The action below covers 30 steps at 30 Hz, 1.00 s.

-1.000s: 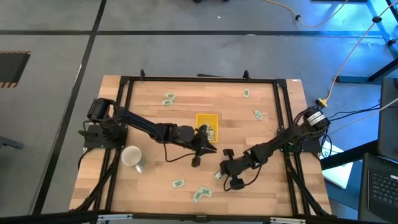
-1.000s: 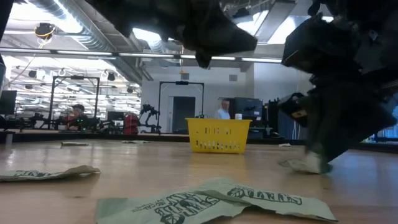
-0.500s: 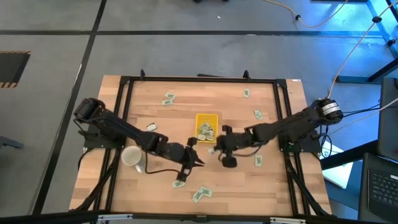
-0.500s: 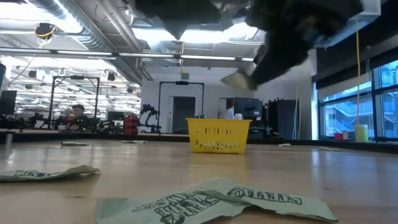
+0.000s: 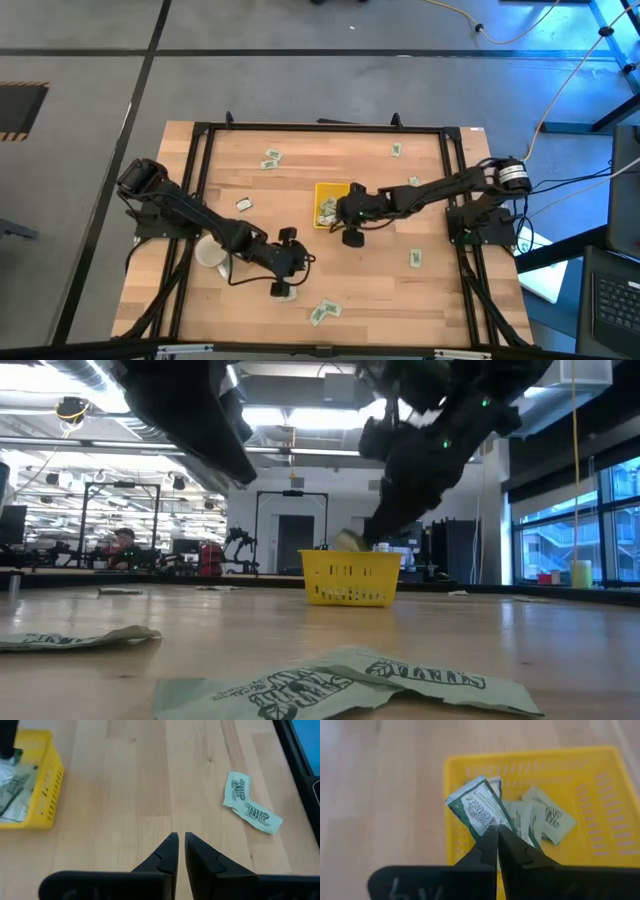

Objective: Pick and place Stevia / Truvia into bins
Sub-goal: Put the bottom green stevia packet into the yellow bin, then put the white stevia packet into the yellow bin

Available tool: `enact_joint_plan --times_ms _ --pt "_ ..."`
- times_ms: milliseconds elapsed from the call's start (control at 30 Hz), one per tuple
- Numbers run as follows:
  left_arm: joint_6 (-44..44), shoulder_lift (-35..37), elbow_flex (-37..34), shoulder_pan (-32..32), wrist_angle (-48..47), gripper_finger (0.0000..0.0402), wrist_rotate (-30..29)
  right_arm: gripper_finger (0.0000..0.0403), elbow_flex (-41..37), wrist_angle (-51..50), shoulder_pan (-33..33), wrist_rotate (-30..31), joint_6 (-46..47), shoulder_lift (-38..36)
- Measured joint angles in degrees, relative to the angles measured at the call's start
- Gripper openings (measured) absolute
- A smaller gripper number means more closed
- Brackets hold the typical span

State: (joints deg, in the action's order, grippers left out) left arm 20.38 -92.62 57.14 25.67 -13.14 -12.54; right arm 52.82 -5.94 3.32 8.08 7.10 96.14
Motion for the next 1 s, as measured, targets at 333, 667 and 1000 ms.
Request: enact_joint_plan --times_ms 333,667,1000 --pt "0.5 0.0 0.0 0.2 -0.4 0.003 0.6 0.0019 0.0 0.5 -0.4 -0.1 0.1 2.1" --pt "0.0 -0.7 0.0 1.4 -0.4 0.0051 8.7 0.0094 0.0 0.3 -0.4 -0.1 0.2 2.1" --pt "-0.1 -6.9 0.0 5.5 2.4 0.0054 6.8 0.0101 0.0 0.1 -0.4 -0.1 0.2 2.1"
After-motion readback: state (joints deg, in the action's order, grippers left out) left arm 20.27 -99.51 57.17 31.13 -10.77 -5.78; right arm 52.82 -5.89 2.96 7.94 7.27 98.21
